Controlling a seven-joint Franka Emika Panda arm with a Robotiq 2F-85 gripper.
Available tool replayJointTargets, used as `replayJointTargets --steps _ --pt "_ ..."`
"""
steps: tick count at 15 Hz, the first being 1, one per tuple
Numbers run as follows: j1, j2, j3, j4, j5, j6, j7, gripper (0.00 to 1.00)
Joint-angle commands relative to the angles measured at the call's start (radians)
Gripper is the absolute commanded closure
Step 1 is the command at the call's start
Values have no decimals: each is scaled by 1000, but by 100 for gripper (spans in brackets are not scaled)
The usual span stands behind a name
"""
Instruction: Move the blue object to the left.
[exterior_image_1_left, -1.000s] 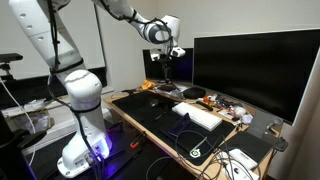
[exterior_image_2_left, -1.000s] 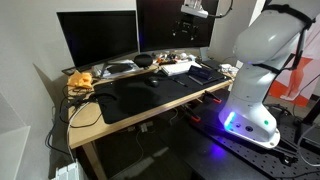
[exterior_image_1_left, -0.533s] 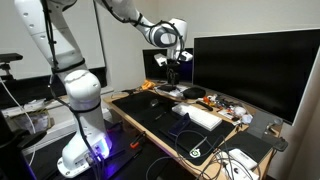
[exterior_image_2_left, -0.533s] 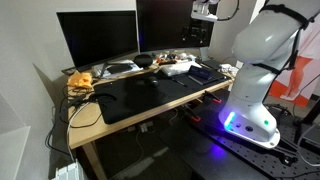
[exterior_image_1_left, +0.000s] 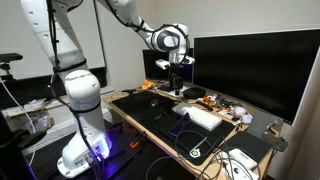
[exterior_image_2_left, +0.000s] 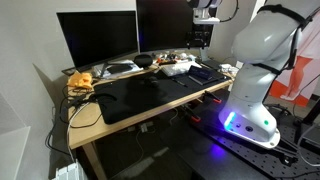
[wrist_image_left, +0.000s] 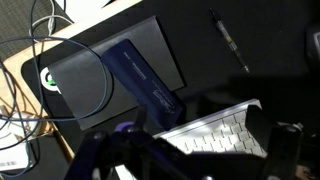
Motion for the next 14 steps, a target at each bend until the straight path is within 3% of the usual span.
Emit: replayJointTargets --steps 1,9,14 --pt "-2 0 2 2 0 -3 0 0" --pt "0 56 4 -8 -95 54 -47 0" --pt "-9 117 -19 -18 -171 156 -86 0"
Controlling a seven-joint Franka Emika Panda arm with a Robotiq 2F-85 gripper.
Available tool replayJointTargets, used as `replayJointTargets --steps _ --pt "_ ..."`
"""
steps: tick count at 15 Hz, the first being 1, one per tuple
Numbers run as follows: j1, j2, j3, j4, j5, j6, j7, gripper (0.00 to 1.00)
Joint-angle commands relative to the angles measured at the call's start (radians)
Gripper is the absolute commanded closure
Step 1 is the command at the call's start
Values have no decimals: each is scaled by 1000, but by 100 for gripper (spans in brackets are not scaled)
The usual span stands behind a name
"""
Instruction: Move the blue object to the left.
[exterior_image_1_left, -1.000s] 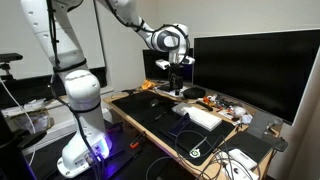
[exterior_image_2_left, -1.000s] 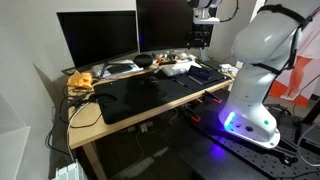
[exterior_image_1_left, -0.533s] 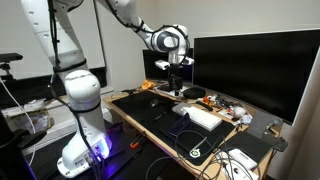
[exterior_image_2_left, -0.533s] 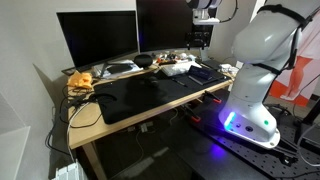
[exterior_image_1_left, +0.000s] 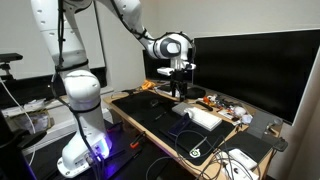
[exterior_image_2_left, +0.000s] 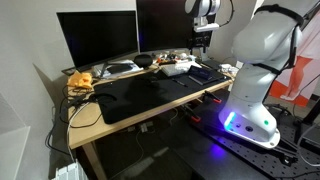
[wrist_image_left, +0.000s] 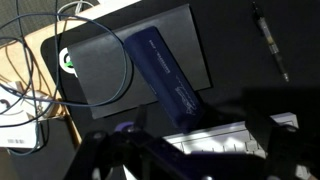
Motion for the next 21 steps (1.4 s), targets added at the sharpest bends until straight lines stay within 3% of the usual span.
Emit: replayJointTargets --steps 1,5,9,21 --pt "-13 42 -19 -16 -43 107 -92 0" --pt "-19 113 -39 -22 -39 219 -202 0" --pt "-25 189 -48 -12 -22 257 -280 0" --pt "-18 353 -32 34 -24 323 -281 0"
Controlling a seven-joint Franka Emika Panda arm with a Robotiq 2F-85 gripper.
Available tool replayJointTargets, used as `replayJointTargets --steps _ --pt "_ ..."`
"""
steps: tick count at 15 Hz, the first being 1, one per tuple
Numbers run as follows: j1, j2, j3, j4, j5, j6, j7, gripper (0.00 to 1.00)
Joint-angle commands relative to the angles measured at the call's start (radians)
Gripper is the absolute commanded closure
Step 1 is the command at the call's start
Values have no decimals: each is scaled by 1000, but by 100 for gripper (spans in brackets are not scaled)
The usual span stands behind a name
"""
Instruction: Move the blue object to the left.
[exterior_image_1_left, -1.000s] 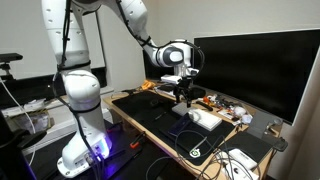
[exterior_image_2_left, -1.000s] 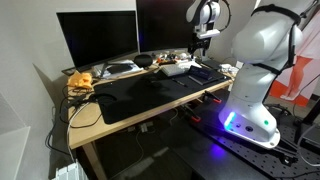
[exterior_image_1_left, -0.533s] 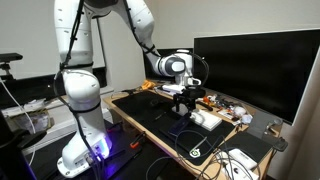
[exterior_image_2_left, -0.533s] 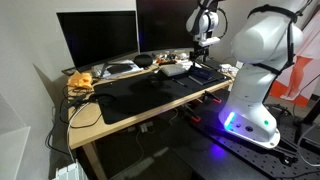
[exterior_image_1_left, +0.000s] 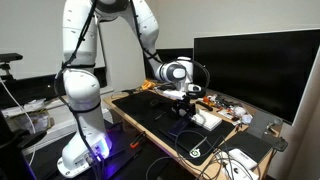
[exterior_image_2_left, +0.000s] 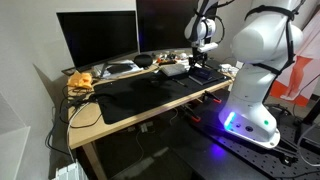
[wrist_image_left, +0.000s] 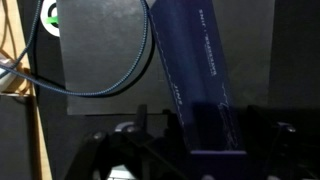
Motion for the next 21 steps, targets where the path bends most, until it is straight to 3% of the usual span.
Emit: replayJointTargets --steps 1,10,11,16,21 --pt "5 42 10 24 2 35 -7 0" --pt "38 117 14 66 -20 46 14 0" --pt "39 122 14 67 -20 46 13 23" --pt "45 108 12 56 -23 56 12 58" --pt "74 26 -7 -9 -63 87 66 64"
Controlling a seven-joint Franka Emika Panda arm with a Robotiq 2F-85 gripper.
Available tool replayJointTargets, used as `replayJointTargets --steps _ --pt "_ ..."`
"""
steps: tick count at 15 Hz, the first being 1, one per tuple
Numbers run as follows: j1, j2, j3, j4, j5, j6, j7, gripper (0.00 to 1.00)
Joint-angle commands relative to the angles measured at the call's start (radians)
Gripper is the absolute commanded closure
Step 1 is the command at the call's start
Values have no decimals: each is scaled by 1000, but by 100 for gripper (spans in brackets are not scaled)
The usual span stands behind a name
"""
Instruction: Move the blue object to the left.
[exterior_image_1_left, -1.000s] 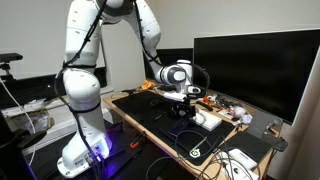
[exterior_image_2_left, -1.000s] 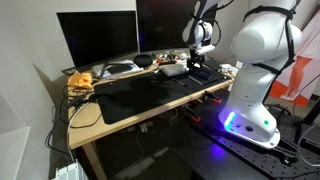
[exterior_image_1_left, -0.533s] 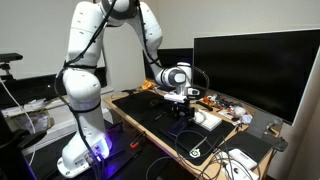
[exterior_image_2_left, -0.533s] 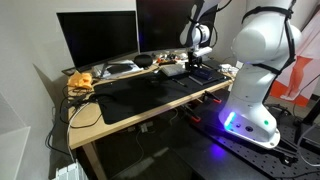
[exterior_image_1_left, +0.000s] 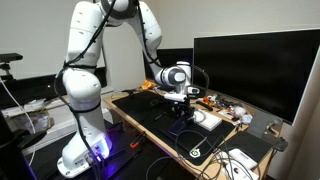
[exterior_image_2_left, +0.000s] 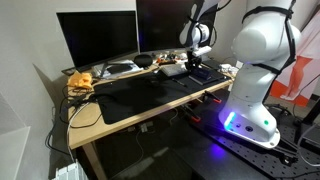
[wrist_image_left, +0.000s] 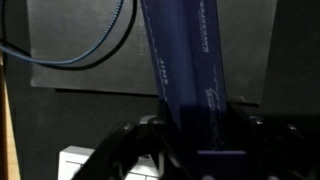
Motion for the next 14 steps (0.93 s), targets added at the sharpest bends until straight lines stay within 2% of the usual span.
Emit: replayJointTargets --steps 1,7,14 --pt "31 -108 -21 -89 -51 45 69 64" --pt "53 -285 -9 -190 -77 -1 174 64" --pt "51 -501 69 -262 -63 -166 277 64"
